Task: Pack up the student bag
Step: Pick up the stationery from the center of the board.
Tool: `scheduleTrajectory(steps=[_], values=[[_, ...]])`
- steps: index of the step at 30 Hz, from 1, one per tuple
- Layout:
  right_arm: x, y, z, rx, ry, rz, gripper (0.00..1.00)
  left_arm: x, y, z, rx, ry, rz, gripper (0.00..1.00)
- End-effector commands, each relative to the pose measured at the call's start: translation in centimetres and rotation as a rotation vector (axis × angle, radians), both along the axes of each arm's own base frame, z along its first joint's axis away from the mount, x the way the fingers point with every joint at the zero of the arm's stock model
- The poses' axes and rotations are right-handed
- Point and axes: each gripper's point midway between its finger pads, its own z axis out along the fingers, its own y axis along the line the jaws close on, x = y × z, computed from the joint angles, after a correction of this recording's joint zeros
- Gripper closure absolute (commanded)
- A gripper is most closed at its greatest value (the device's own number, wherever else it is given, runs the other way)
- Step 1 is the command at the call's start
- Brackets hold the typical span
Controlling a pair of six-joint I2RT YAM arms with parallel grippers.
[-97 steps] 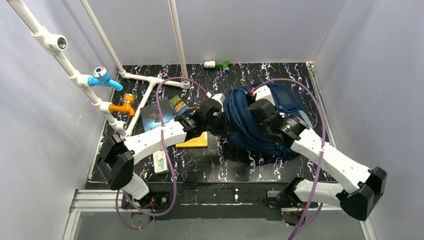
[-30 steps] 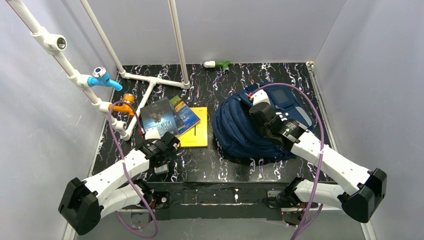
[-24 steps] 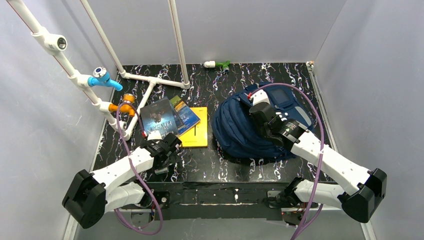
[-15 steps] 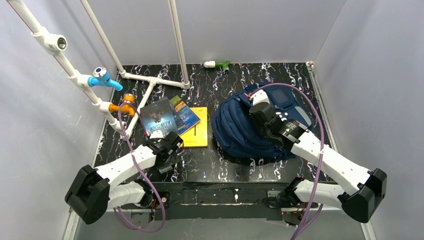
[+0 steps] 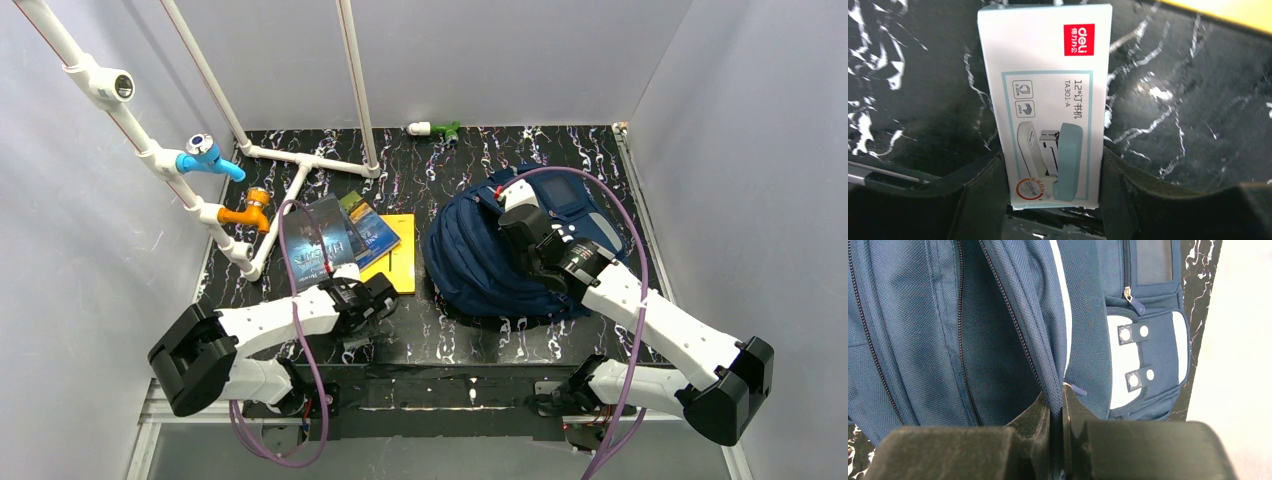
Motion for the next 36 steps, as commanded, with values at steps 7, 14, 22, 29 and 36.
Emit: scheduleTrajectory(steps=[7,14,22,29,36], values=[[1.5,1.5,3.5,0.131,-0.13,0.002,0.99,-2.7,-4.4,0.2,0.014,0.036,-0.193,0.36],[1.3,1.4,3.4,0.129,-0.125,0.011,0.99,-1.0,-7.8,0.9,0.015,-0.021,-0.647,0.23],[1.0,1.4,3.8,0.151,-0.13,0.021,0.99,-0.7,-9.7,0.0,-0.015,-0.013,-0.752,0.3],[0.8,1.2,3.9,0.143,-0.132,0.021,0.99,-1.6,-10.2,0.5,-0.118,-0.004,-0.494,0.02],[0.9,1.4,3.8,0.151,-0.13,0.025,0.99,-0.2,-9.4,2.2,-0.141,-0.109,-0.24,0.03]])
